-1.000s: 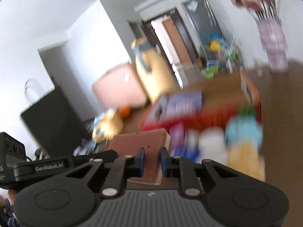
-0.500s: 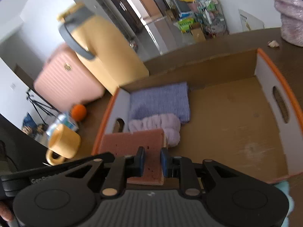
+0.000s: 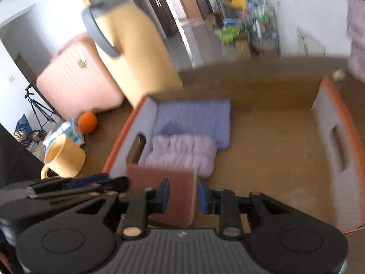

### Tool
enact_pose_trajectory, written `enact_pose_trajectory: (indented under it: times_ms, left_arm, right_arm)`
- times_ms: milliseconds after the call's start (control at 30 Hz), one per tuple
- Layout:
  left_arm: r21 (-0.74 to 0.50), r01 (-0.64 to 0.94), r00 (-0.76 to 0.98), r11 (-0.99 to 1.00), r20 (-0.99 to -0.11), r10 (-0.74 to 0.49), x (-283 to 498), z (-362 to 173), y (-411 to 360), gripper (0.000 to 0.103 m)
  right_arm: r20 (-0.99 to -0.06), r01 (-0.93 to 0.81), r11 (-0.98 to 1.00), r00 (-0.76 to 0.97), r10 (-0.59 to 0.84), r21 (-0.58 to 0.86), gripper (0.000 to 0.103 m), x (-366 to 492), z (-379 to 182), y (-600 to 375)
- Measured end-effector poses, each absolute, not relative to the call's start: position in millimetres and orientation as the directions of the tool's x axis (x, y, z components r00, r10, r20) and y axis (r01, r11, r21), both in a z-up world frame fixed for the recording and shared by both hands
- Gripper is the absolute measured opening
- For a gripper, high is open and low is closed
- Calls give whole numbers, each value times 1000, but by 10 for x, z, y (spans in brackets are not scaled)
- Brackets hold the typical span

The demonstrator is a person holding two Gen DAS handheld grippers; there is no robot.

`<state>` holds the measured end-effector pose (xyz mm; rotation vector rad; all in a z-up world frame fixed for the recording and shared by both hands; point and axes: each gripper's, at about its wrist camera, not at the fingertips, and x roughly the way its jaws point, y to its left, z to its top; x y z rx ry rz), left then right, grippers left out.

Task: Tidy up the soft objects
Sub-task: 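Open both grippers and withdraw them from the box, then grasp the white-and-yellow plush toy with both grippers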

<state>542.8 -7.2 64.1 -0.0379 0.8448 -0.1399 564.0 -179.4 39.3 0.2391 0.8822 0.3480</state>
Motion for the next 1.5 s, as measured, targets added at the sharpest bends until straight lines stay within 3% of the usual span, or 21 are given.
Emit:
enact_pose_trajectory:
  times_ms: [267,367,567,733,833,967,1200,1500]
  left_arm:
    - [-32,106,782,994,-615,-103,4729,1530,68,61]
    - [-17,91,810,996,-580,-84,4464,1719,112,62]
    - [3,104,848,995,-523,-87,3998,1936,56,66]
    - [8,97,911,995,-402,-85,3404,1914,129,75]
    - [22,83,948,996,-311,-72,2867,1675,170,80]
    - [82,112,971,990,-221,-92,2127,1217,88,86]
    - [28,160,941,987,-306,-144,1483,509,-59,89]
    - [27,220,889,975,-417,-189,1781,231,-267,89]
  right_arm:
    - [-601,-196,956,744,291,220,42,4918,1422,-2479]
    - [-557,-166,962,788,262,218,48,4595,1667,-2776]
    - [-519,-167,962,815,257,215,48,4121,1879,-2902]
    - [-434,-195,964,863,257,182,55,3599,1831,-2877]
    - [-356,-216,967,900,250,135,56,3081,1622,-2855]
    - [-277,-259,959,919,280,112,66,2340,1272,-2861]
    - [-263,-271,958,922,286,92,72,1408,648,-2785]
    - [-326,-175,976,922,208,126,72,1577,311,-2907]
